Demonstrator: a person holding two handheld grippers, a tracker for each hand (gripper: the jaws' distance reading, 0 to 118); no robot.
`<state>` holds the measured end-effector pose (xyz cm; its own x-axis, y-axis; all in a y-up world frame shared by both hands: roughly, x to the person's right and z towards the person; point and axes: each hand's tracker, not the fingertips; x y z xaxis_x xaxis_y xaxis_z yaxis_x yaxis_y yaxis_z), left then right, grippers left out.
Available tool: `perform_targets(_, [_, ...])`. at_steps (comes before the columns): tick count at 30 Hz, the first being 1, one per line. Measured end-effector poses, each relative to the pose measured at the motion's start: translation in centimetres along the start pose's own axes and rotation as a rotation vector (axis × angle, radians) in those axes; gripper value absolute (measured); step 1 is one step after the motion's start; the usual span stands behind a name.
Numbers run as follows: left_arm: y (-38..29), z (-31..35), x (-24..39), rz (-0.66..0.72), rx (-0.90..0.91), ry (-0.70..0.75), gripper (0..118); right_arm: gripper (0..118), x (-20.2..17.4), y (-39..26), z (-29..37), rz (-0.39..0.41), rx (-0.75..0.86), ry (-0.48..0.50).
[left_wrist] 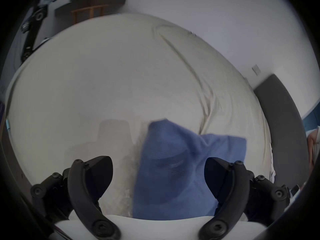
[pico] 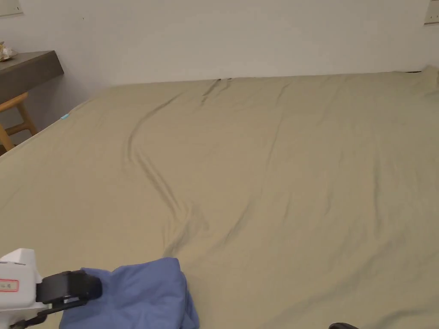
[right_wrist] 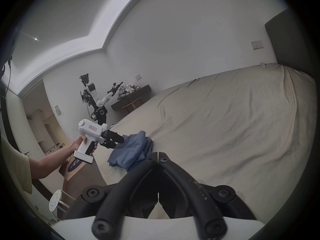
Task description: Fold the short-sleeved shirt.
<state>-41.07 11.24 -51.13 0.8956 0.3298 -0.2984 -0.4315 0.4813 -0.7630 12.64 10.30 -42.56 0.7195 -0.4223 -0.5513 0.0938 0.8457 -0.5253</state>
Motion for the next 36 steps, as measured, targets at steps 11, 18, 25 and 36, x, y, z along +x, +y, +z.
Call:
perform_targets(11, [-5.0,12.5,10.1,-0.234,0.376,-0.100,0,1,-1.5,2.0,1.8,0.026,0.096,-0.077])
perform_targets(18, [-12.1,16.6,20.2,-0.480,0.581,-0.223,0,1,-2.8,3.6,6.1,0.096,0.206,-0.204])
perform_targets(25, [-16.8,16.1,27.9,-0.444,0.686,-0.317,0,1,-4.0,5.4,11.0,0.165,0.311,-0.350])
perform_targets(36, [-20.2,14.8,33.5,-0.585,0.877,0.013,0,1,-5.5,9.4,15.3,0.428,0.487,-0.656])
